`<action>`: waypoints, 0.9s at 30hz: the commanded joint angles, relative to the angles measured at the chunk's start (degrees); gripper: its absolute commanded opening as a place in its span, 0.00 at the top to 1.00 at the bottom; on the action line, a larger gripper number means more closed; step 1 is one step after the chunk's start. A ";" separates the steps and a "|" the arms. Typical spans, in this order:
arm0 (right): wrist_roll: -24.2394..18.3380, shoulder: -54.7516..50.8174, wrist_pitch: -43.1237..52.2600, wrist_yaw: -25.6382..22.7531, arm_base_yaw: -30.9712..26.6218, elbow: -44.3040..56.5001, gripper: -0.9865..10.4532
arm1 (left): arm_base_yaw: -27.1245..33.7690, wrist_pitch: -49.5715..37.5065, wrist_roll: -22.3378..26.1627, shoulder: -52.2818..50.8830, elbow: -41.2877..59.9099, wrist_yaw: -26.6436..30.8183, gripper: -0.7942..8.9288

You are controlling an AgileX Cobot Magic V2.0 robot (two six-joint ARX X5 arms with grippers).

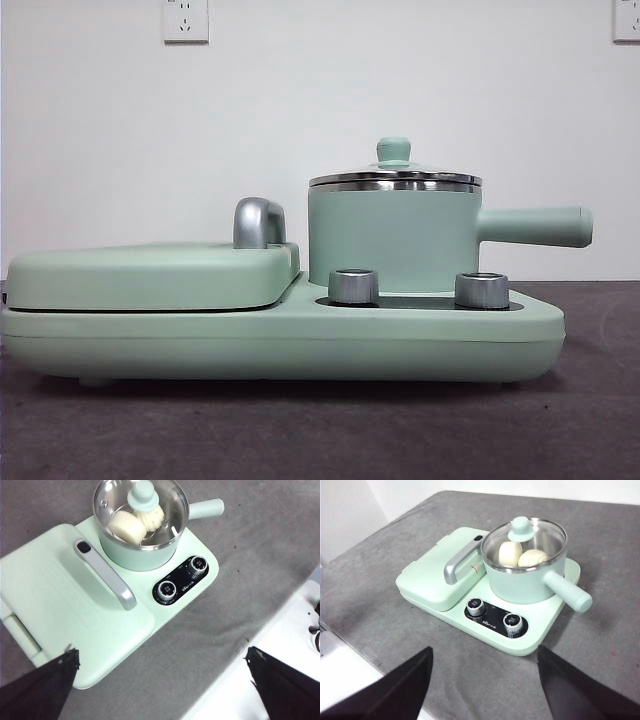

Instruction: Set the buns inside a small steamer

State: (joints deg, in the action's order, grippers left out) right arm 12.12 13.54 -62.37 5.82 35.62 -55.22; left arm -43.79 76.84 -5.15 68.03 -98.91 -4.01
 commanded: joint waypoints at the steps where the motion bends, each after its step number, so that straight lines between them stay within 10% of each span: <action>1: -1.31 0.22 1.29 0.17 0.42 -0.37 0.63 | -0.55 -7.63 -3.34 -9.29 12.11 -0.07 0.31; 13: -2.47 0.22 2.86 0.35 0.42 -0.37 0.63 | -0.52 -28.15 -17.40 -38.80 43.74 0.68 0.34; 15: -2.38 0.22 3.06 0.13 0.42 -0.37 0.63 | -0.52 -26.88 -18.08 -39.93 44.17 1.42 0.53; 17: -2.10 0.22 3.13 0.17 0.37 -0.37 0.80 | -0.52 -25.86 -17.40 -40.28 44.17 1.46 0.93; 18: -2.16 0.22 3.10 0.20 0.37 -0.37 0.94 | -0.52 -25.66 -17.27 -40.39 44.17 1.51 0.89; 27: -2.10 0.20 3.26 0.13 0.37 -0.37 0.90 | -0.48 -25.70 -16.96 -40.39 44.17 1.62 0.90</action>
State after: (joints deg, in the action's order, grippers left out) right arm 10.26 13.54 -59.75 6.02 35.59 -55.22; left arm -43.79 51.55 -22.09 27.42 -54.24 -2.72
